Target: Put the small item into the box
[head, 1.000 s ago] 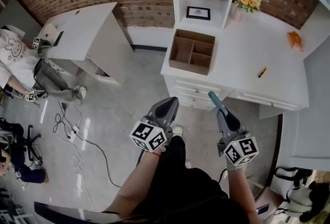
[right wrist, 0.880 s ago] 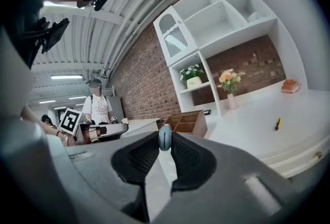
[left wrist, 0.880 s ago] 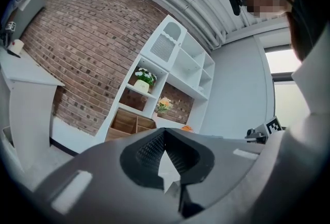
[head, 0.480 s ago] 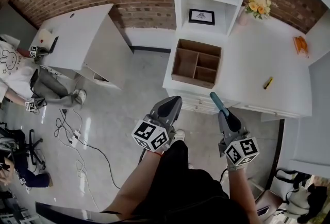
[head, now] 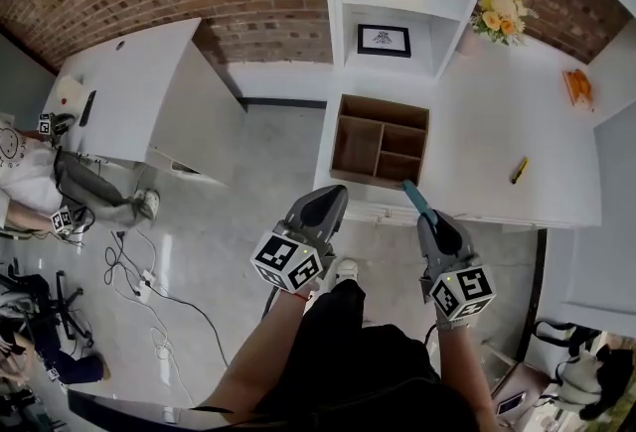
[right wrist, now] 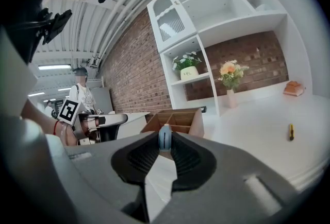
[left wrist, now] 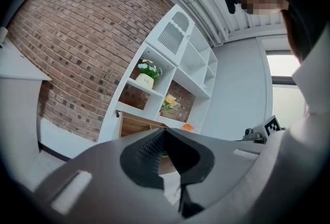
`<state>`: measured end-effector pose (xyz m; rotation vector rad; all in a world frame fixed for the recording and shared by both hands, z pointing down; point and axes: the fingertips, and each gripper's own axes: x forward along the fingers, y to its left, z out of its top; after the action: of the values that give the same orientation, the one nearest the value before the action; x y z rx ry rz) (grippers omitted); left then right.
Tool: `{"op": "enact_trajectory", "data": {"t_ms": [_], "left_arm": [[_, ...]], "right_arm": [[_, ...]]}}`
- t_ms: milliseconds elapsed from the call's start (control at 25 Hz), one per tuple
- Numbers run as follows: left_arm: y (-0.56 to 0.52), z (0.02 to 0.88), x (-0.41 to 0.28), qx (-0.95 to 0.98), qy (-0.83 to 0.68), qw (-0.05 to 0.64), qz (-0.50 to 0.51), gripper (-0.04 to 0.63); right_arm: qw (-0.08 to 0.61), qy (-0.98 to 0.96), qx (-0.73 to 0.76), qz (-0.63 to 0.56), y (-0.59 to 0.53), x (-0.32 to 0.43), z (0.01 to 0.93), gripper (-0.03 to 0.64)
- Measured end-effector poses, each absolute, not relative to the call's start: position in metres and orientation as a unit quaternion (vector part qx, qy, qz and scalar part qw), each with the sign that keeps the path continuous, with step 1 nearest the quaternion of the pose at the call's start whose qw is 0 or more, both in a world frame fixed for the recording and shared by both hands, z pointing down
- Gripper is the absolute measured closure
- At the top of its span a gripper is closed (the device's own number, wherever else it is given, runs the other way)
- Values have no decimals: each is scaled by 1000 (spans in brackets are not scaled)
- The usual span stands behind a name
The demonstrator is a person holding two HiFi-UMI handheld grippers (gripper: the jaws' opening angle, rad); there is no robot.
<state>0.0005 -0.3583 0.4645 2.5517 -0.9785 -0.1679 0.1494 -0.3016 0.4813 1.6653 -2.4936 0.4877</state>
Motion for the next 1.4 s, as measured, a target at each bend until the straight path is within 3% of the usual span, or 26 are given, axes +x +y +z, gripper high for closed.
{"op": "enact_trajectory", "data": {"t_ms": [800,1400], "left_arm": [[-401,471,-14,906,-361,210,-67,594],[-435,454,-11,895,-390,198,-85,594]], "right_arm": [[241,-816,516,99,-359,127,518,548],[323,-825,453,98,-380,122,534,546]]}}
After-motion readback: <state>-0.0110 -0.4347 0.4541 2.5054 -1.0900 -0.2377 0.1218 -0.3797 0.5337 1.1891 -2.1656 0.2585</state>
